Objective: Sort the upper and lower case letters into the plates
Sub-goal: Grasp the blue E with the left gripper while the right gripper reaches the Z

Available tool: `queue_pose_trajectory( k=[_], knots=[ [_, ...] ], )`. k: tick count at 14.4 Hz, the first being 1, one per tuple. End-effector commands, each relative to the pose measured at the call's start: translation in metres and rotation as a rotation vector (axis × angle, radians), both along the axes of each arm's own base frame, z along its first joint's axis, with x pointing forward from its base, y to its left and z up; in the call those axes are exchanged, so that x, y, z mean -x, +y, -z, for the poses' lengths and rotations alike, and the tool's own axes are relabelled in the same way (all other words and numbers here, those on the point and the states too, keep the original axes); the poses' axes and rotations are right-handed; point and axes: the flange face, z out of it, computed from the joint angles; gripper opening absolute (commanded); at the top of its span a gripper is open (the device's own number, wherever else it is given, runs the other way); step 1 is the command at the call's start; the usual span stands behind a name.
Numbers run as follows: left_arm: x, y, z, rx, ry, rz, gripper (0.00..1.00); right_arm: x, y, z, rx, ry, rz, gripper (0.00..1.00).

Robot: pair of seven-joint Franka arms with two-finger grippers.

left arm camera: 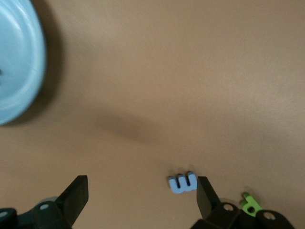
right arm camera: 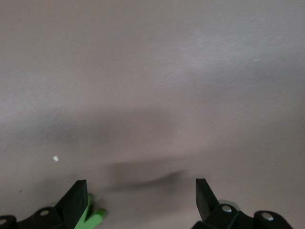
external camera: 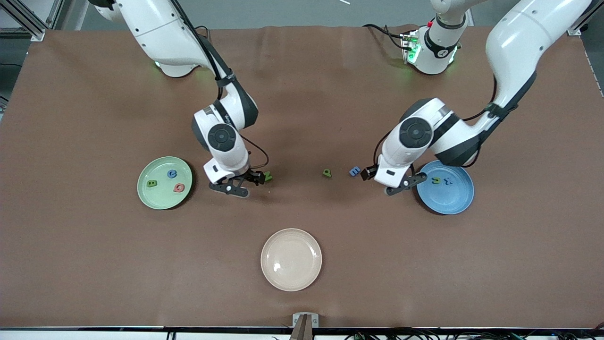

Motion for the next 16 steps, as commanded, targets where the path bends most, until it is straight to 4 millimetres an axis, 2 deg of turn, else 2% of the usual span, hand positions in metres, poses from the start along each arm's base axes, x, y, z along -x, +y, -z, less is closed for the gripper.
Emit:
queue_pose_trajectory(
  k=[1,2,6,10,13,16],
  knots=[
    [0.007,-0.038,0.028,-0.040,-0.019,-0.029,1.00,0.003,0.021,0.010,0.010,-0.015,-0.100,1.00],
    [0.009,-0.044,0.030,-0.029,-0.026,-0.037,0.99,0.005,0.025,0.010,0.009,-0.017,-0.137,1.00],
    [0.015,-0.047,0.042,0.002,-0.023,-0.053,0.96,0.020,0.046,0.010,0.003,-0.013,-0.217,0.98],
    [0.014,-0.041,0.053,0.039,-0.037,-0.064,0.72,0.027,0.050,0.013,0.007,-0.013,-0.271,0.93],
    [0.017,-0.040,0.059,0.038,-0.027,-0.066,0.72,0.026,0.050,0.012,0.005,-0.020,-0.285,0.87],
    [0.020,-0.038,0.063,0.032,-0.020,-0.108,0.73,0.028,0.049,0.015,0.004,-0.020,-0.286,0.75]
  ],
)
